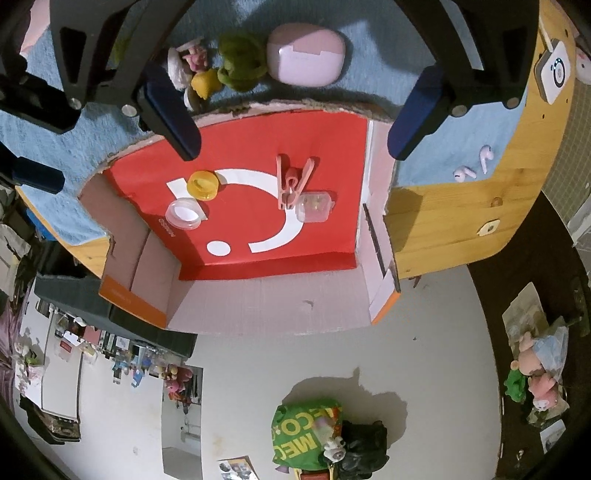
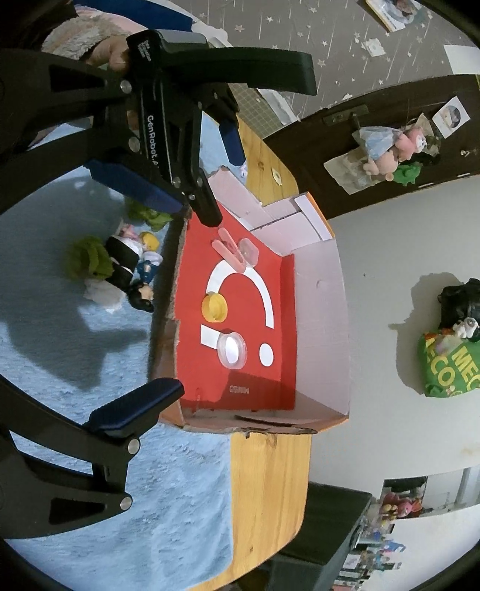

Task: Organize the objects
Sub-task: 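Withdraw both tools from the box back toward the items on the towel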

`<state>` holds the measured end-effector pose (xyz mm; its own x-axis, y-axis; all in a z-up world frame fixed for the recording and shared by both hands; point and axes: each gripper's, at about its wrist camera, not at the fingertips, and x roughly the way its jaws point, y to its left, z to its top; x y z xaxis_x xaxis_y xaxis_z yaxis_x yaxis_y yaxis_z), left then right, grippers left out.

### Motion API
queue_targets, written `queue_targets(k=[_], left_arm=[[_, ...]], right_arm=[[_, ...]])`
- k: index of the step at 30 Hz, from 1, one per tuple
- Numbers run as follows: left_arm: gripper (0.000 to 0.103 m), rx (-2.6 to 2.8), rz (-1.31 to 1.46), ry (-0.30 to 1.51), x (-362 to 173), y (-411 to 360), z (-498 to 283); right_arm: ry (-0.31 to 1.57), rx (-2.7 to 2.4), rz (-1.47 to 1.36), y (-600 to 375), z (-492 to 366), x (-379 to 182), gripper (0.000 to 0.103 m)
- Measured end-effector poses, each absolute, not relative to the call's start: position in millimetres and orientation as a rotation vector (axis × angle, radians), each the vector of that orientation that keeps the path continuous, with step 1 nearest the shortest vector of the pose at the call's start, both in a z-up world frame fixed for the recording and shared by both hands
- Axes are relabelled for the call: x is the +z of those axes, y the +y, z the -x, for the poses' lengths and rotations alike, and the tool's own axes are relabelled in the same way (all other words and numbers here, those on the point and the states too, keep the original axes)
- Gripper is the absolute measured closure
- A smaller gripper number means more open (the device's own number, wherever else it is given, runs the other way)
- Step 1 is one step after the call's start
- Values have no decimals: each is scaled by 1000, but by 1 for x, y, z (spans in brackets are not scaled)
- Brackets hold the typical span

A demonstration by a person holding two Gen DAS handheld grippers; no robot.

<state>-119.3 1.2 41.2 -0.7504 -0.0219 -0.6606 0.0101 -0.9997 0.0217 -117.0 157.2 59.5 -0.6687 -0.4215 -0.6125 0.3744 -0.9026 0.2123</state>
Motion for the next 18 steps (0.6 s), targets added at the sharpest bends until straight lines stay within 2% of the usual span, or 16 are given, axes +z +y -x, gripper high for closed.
queue_targets(k=[18], left_arm=[[0, -2915, -1165, -14, 27, 2, 93]], right_arm=[[-79, -2547, -952, 164, 89, 53, 11]])
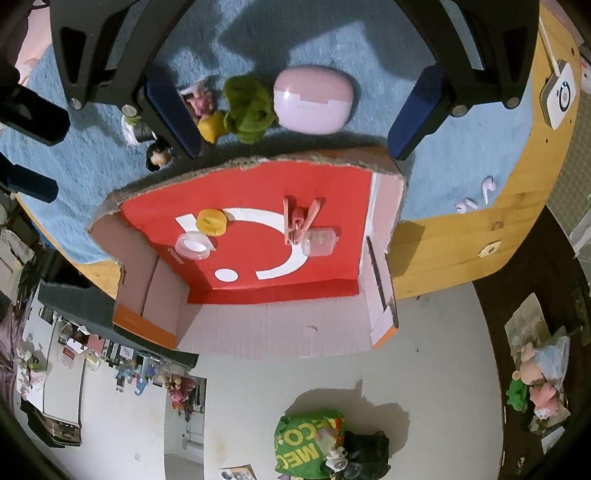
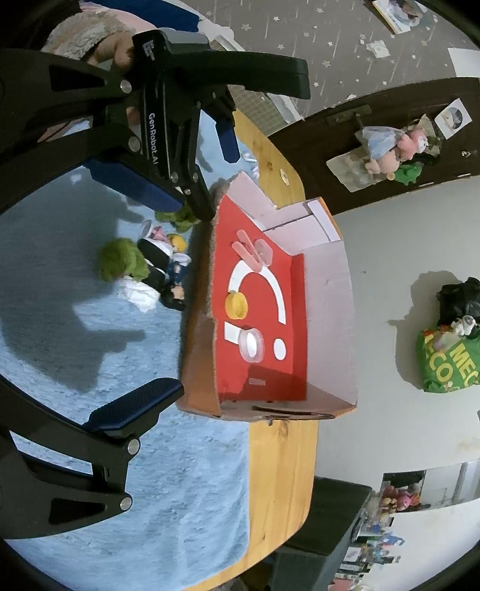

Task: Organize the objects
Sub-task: 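Withdraw both tools from the box back toward the items on the towel, then grasp the pink round case with left tool while right tool grasps green fuzzy toy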

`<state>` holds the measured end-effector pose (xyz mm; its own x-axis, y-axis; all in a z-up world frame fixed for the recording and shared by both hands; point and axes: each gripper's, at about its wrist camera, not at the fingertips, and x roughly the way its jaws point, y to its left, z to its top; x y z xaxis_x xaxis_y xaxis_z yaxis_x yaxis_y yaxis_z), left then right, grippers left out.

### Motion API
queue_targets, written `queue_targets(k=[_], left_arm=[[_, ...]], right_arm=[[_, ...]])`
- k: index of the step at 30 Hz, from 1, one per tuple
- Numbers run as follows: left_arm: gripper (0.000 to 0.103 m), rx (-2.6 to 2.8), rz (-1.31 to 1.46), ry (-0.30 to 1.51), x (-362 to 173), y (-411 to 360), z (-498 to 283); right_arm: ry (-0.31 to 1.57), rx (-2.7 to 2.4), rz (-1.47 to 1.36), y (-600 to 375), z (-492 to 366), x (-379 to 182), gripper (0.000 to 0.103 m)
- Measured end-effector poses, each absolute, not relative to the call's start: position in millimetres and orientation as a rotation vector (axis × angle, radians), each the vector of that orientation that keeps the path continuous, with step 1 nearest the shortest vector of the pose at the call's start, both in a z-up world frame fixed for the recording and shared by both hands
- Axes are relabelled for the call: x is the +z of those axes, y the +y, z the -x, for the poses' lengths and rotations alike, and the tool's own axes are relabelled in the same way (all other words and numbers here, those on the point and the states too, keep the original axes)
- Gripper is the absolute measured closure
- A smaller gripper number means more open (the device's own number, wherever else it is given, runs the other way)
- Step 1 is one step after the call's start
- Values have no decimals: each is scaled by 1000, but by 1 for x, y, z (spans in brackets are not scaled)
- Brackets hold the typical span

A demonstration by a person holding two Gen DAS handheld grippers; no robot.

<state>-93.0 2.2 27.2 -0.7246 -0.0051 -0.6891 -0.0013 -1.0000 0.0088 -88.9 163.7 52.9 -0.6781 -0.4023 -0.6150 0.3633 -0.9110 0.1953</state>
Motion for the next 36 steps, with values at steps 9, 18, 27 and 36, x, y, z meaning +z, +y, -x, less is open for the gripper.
queue_targets(k=[9, 18, 27, 36], left_arm=[[0, -2921, -1194, -17, 20, 7, 83], [3, -2932, -1224, 26, 11, 2, 78], [28, -2949, -1279, 119, 4, -10, 79], [44, -2960, -1280, 182, 4, -29, 72]], right_arm=[[-55, -2543, -973, 162, 77, 42, 11], [-10, -2545, -997, 156, 69, 29, 11], [-13, -2507, -1016, 147, 67, 19, 28], [-31, -2449, -1046, 139, 68, 10, 39]])
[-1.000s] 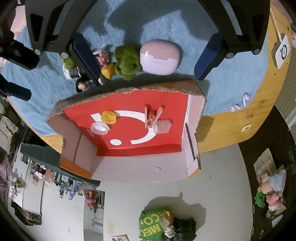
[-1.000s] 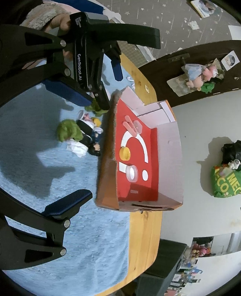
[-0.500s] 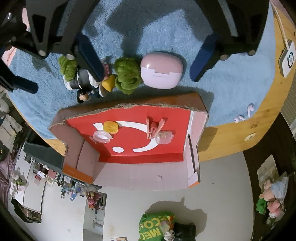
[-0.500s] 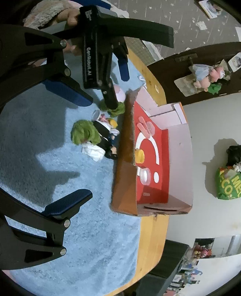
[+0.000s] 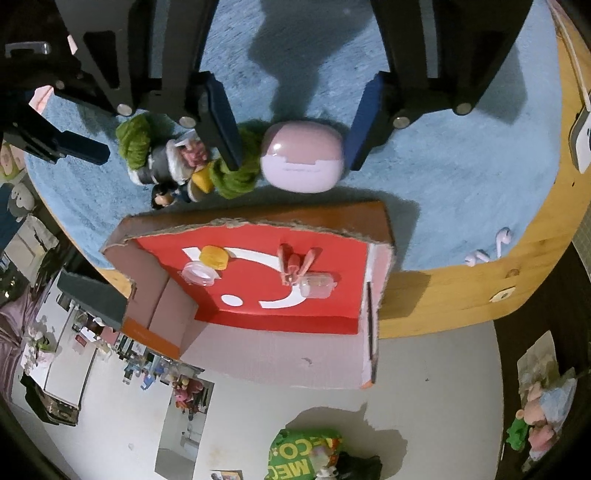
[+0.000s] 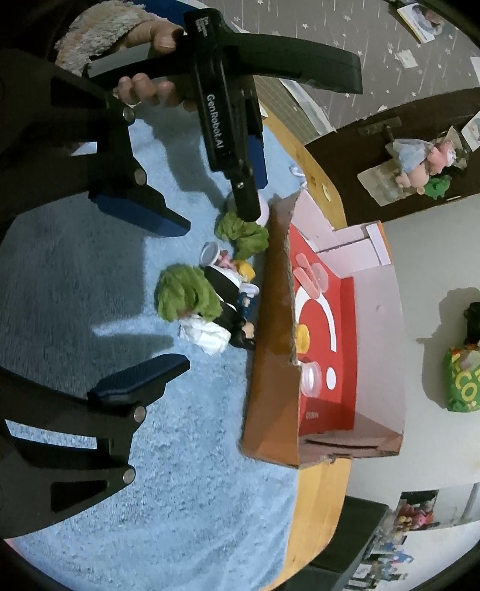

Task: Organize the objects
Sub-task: 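Grasp the pink round case with left tool while right tool grasps green fuzzy toy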

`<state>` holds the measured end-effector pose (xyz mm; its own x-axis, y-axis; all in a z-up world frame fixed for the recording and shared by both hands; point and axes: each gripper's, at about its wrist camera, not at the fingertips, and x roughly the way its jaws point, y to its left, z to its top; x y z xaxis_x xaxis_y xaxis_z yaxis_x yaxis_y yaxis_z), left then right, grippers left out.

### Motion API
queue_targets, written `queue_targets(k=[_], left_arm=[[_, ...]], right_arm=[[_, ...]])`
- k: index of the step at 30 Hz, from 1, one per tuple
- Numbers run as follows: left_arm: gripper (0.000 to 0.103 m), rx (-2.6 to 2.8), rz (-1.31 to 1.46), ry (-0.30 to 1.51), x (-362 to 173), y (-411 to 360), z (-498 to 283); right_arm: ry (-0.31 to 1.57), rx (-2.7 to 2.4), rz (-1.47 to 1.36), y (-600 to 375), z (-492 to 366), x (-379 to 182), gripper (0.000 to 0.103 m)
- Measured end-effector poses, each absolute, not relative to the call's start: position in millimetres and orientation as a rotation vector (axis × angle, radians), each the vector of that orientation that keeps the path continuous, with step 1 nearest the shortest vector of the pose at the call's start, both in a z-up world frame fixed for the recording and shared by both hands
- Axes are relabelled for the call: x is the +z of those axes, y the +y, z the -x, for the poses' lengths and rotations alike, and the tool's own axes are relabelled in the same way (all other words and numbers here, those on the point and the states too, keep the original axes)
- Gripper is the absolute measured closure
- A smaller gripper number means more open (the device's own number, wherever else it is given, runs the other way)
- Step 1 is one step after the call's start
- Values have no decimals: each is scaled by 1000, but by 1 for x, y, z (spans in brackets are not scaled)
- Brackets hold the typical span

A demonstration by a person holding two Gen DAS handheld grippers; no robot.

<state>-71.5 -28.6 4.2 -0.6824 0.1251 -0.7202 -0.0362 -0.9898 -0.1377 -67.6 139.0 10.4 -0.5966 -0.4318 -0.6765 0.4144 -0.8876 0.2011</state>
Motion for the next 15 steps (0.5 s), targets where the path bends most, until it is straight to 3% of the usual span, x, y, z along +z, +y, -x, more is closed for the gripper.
queue_targets(k=[4, 15], left_arm=[[43, 2794, 1234, -171, -2, -36, 72], [49, 2754, 1262, -133, -9, -31, 78]], right_arm=[[-19, -2442, -1056, 135, 70, 7, 40], [-16, -2370, -1083, 120, 77, -1, 58]])
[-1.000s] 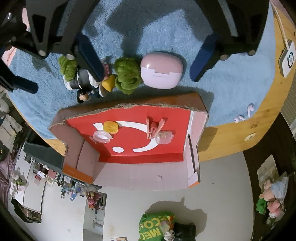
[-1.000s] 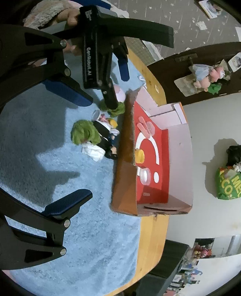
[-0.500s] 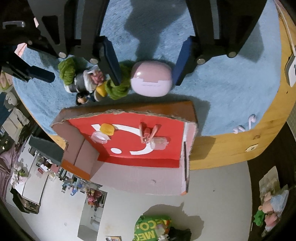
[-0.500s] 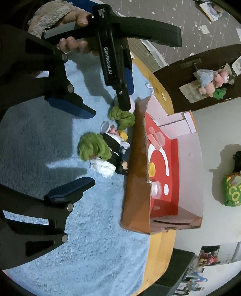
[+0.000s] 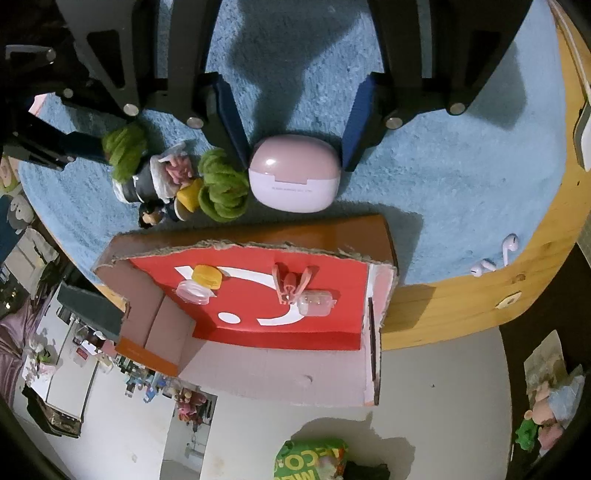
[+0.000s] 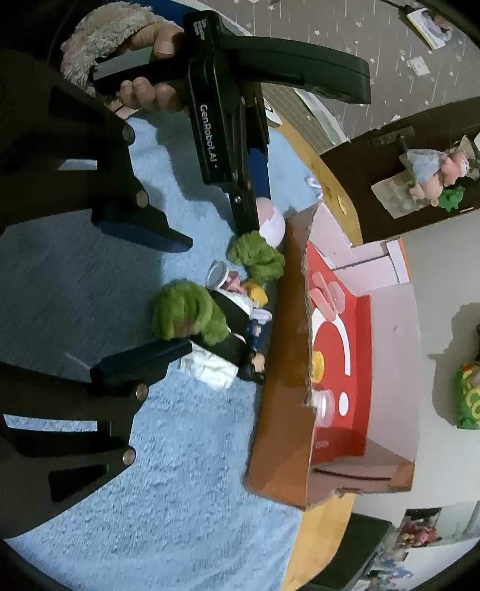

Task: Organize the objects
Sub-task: 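Grasp the pink round case with left tool while right tool grasps green fuzzy toy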

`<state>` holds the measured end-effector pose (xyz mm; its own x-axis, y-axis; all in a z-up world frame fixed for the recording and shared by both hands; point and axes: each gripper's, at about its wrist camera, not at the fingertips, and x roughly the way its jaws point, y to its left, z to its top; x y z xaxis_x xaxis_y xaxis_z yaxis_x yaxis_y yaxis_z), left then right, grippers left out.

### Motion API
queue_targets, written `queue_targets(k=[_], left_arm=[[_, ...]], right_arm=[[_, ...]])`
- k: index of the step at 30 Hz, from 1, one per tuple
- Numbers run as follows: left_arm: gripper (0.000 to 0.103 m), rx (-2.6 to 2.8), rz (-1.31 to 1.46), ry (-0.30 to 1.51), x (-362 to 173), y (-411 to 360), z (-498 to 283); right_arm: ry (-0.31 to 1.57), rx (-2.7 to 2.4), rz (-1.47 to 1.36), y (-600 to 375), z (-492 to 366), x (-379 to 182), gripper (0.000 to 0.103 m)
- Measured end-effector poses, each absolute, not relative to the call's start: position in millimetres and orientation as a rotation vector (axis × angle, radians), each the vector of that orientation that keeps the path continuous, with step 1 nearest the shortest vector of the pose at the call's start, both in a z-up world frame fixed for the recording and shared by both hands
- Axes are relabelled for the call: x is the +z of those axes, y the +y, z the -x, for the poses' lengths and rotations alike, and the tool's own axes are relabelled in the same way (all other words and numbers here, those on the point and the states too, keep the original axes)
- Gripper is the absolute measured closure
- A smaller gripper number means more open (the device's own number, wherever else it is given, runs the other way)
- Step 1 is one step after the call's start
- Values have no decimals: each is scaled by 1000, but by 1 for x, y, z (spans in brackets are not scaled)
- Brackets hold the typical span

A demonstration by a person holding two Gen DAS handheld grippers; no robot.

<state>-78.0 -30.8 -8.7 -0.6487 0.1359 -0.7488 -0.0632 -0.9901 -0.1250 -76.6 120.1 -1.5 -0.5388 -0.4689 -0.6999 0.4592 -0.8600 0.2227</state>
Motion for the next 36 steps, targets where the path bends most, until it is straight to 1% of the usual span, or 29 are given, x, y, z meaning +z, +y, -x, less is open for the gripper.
queue_targets(k=[5, 7, 8, 11, 14, 18, 25, 36], left_arm=[[49, 2763, 1271, -107, -11, -30, 84], [49, 2766, 1276, -86, -12, -28, 86], [49, 2769, 1280, -76, -12, -27, 87], [48, 2777, 1291, -48, -12, -24, 90], [48, 2786, 1299, -35, -13, -23, 90], [49, 2801, 1294, -21, -13, -20, 89], [49, 2805, 1285, -78, -11, -23, 85], [49, 2794, 1245, -100, -6, -18, 67]], right_arm=[[-12, -2369, -1097, 116, 86, -6, 58], [-15, -2373, -1098, 116, 89, -6, 60], [-9, -2378, -1098, 115, 90, -6, 62], [-1, -2391, -1095, 114, 91, -7, 74], [-2, -2393, -1090, 115, 91, -7, 76], [-11, -2392, -1084, 117, 90, -6, 76], [-25, -2385, -1068, 118, 87, -3, 76], [-43, -2364, -1056, 118, 79, 1, 76]])
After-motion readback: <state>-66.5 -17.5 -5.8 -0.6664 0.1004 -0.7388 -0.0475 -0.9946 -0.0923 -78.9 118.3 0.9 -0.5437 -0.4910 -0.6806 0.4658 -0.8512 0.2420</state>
